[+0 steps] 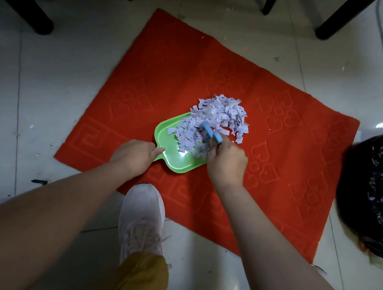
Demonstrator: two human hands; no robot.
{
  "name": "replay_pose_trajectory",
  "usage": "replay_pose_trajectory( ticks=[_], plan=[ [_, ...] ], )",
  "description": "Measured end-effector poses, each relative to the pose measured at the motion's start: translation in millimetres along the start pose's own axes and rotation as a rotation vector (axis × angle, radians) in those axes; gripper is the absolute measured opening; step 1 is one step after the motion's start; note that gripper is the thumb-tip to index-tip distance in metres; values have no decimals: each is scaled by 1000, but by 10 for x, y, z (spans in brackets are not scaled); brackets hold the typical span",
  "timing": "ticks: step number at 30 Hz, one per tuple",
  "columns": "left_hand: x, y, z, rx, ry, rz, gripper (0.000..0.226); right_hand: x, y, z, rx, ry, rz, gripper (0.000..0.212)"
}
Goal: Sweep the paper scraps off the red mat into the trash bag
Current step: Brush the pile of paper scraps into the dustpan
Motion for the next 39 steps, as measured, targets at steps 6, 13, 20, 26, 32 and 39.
replay_pose_trajectory(
  ticks=[6,13,20,26,32,39],
  plan=[
    [-3,-6,9,6,-3,0,53,61,-26,-231,-103,-6,-63,21],
    [-3,19,23,-14,13,12,52,-79,189,-312,-146,-40,-25,23],
    [-1,26,28,-7,6,9,52,123,277,31,38,-62,-115,29],
    [-3,11,27,10,3,13,52,308,89,182,95,-42,-161,34],
    [4,5,9,-5,-12,22,54,515,-52,288,132,-8,-173,41],
    [11,28,42,8,19,5,55,661,-168,350,117,90,-182,36]
  ],
)
Point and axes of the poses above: each hand's wrist, its own y-axis towards the middle knuckle, its own z-axis out of the palm, x = y × z, the point moved 9 cm from there along y, towards the middle knuckle, and after that the axes turned 11 degrees about -z, right-handed, at the moved point
